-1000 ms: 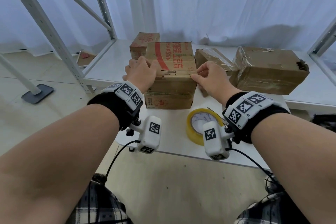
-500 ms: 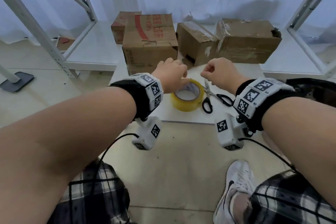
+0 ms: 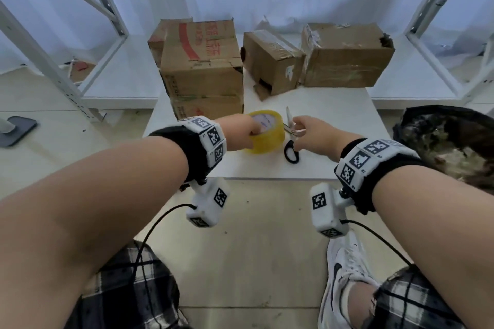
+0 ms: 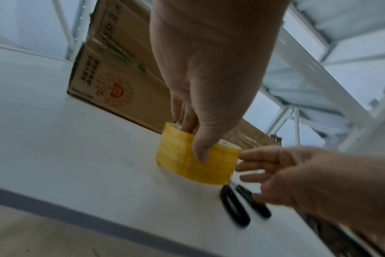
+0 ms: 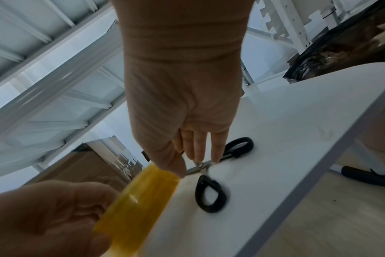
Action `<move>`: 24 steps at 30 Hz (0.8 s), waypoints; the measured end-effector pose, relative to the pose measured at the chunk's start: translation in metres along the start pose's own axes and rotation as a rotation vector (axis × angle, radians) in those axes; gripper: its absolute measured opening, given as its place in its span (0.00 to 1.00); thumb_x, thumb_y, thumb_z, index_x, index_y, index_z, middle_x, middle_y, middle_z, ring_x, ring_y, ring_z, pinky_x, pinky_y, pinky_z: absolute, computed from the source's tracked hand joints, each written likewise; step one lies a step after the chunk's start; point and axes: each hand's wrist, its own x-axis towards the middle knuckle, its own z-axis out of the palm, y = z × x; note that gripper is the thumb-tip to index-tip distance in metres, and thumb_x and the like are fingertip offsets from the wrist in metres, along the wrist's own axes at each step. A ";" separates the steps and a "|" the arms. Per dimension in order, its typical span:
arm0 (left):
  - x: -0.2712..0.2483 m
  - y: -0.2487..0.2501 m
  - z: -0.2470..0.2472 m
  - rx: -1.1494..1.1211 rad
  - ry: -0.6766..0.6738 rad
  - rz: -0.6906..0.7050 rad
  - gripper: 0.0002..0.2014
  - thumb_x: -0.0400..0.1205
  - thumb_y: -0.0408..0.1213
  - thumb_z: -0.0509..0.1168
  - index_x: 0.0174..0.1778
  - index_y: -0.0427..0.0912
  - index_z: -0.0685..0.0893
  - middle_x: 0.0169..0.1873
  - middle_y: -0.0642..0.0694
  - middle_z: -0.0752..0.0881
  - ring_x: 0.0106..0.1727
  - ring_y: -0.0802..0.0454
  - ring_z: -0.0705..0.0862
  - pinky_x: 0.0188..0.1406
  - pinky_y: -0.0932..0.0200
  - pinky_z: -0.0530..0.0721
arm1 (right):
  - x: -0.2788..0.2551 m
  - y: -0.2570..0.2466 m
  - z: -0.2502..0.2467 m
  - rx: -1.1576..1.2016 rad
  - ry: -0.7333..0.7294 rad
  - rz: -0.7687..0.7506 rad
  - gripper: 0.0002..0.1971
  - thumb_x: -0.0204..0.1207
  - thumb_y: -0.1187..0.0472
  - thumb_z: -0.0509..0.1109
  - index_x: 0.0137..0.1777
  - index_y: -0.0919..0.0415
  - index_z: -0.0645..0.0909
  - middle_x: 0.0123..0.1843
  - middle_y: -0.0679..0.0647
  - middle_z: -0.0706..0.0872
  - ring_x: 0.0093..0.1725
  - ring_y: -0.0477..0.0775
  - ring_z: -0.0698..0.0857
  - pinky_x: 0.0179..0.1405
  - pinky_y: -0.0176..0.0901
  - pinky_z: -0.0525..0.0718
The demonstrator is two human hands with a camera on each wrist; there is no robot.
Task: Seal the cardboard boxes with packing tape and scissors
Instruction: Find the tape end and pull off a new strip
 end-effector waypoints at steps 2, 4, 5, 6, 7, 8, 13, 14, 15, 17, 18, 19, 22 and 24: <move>-0.010 -0.010 -0.010 -0.137 0.042 0.034 0.12 0.83 0.35 0.64 0.60 0.33 0.80 0.55 0.38 0.83 0.57 0.40 0.81 0.57 0.51 0.78 | -0.001 -0.003 -0.006 0.108 -0.024 -0.005 0.34 0.72 0.72 0.71 0.77 0.69 0.63 0.73 0.66 0.73 0.72 0.66 0.74 0.71 0.63 0.75; -0.023 -0.016 -0.021 -0.267 0.064 0.064 0.08 0.84 0.36 0.65 0.56 0.39 0.79 0.54 0.43 0.83 0.55 0.45 0.81 0.58 0.54 0.77 | -0.005 -0.010 -0.011 0.232 -0.075 -0.029 0.41 0.68 0.71 0.74 0.81 0.63 0.61 0.75 0.59 0.72 0.73 0.60 0.73 0.72 0.56 0.75; -0.029 -0.017 -0.025 -0.329 0.070 0.072 0.08 0.84 0.36 0.65 0.57 0.41 0.80 0.54 0.45 0.83 0.55 0.48 0.81 0.59 0.55 0.77 | -0.006 -0.014 -0.012 0.313 -0.113 -0.042 0.42 0.66 0.71 0.74 0.81 0.60 0.62 0.75 0.57 0.73 0.72 0.56 0.74 0.71 0.54 0.75; -0.035 -0.018 -0.029 -0.393 0.083 0.075 0.08 0.84 0.35 0.65 0.58 0.42 0.80 0.54 0.46 0.83 0.56 0.49 0.81 0.60 0.57 0.78 | -0.006 -0.018 -0.013 0.393 -0.146 -0.060 0.39 0.66 0.72 0.73 0.78 0.57 0.67 0.71 0.55 0.76 0.69 0.54 0.76 0.69 0.52 0.77; -0.041 -0.019 -0.034 -0.463 0.097 0.079 0.08 0.83 0.34 0.66 0.57 0.42 0.81 0.54 0.46 0.84 0.57 0.49 0.82 0.62 0.57 0.79 | -0.007 -0.025 -0.015 0.472 -0.173 -0.076 0.33 0.68 0.74 0.70 0.74 0.55 0.71 0.66 0.55 0.79 0.65 0.53 0.78 0.63 0.50 0.78; -0.045 -0.021 -0.038 -0.539 0.109 0.082 0.07 0.84 0.34 0.65 0.57 0.42 0.80 0.53 0.45 0.84 0.57 0.49 0.83 0.63 0.56 0.80 | -0.008 -0.030 -0.017 0.554 -0.191 -0.084 0.30 0.70 0.77 0.68 0.70 0.53 0.73 0.61 0.55 0.80 0.61 0.52 0.79 0.57 0.47 0.79; -0.068 -0.024 -0.070 -0.922 0.228 0.104 0.06 0.84 0.28 0.63 0.55 0.39 0.79 0.47 0.48 0.83 0.48 0.56 0.82 0.53 0.65 0.81 | -0.015 -0.070 -0.044 0.723 -0.074 -0.243 0.25 0.73 0.74 0.72 0.66 0.54 0.73 0.60 0.59 0.84 0.60 0.59 0.84 0.63 0.54 0.83; -0.071 -0.022 -0.077 -0.993 0.267 0.093 0.06 0.83 0.27 0.62 0.52 0.40 0.79 0.44 0.48 0.83 0.46 0.55 0.81 0.52 0.63 0.81 | -0.017 -0.079 -0.049 0.731 -0.059 -0.281 0.24 0.72 0.73 0.73 0.66 0.56 0.74 0.61 0.63 0.84 0.59 0.63 0.84 0.63 0.57 0.84; -0.073 -0.019 -0.084 -1.068 0.320 0.079 0.06 0.83 0.27 0.62 0.51 0.41 0.80 0.43 0.48 0.83 0.47 0.53 0.81 0.54 0.58 0.81 | -0.020 -0.090 -0.053 0.720 -0.049 -0.324 0.24 0.70 0.72 0.75 0.65 0.58 0.75 0.62 0.65 0.84 0.58 0.66 0.85 0.62 0.61 0.84; -0.073 -0.016 -0.093 -1.213 0.386 0.050 0.06 0.84 0.35 0.62 0.54 0.42 0.83 0.48 0.44 0.86 0.53 0.46 0.84 0.62 0.49 0.81 | -0.023 -0.108 -0.058 0.657 -0.031 -0.405 0.22 0.69 0.69 0.76 0.62 0.57 0.77 0.60 0.65 0.85 0.55 0.65 0.86 0.60 0.66 0.84; -0.074 -0.015 -0.096 -1.265 0.410 0.036 0.10 0.84 0.42 0.63 0.57 0.41 0.83 0.52 0.42 0.87 0.56 0.43 0.86 0.64 0.46 0.82 | -0.024 -0.116 -0.059 0.619 -0.003 -0.440 0.18 0.71 0.70 0.75 0.59 0.56 0.78 0.57 0.62 0.86 0.53 0.61 0.86 0.59 0.62 0.86; -0.074 -0.015 -0.097 -1.306 0.426 0.020 0.16 0.83 0.47 0.63 0.61 0.40 0.83 0.55 0.40 0.88 0.59 0.42 0.86 0.64 0.43 0.82 | -0.024 -0.122 -0.060 0.595 0.033 -0.463 0.16 0.73 0.71 0.72 0.57 0.55 0.79 0.55 0.59 0.86 0.50 0.57 0.86 0.56 0.55 0.87; -0.075 -0.021 -0.097 -1.312 0.449 0.006 0.16 0.83 0.42 0.65 0.63 0.39 0.82 0.58 0.38 0.87 0.60 0.39 0.86 0.64 0.39 0.82 | -0.018 -0.133 -0.059 0.641 0.140 -0.482 0.16 0.76 0.77 0.64 0.57 0.60 0.80 0.49 0.54 0.84 0.45 0.52 0.83 0.45 0.42 0.85; -0.077 -0.027 -0.094 -1.252 0.432 0.017 0.12 0.83 0.34 0.65 0.61 0.41 0.82 0.57 0.39 0.87 0.57 0.41 0.86 0.62 0.45 0.84 | -0.012 -0.131 -0.056 0.706 0.208 -0.420 0.17 0.77 0.77 0.60 0.60 0.60 0.77 0.47 0.52 0.80 0.41 0.50 0.80 0.43 0.42 0.82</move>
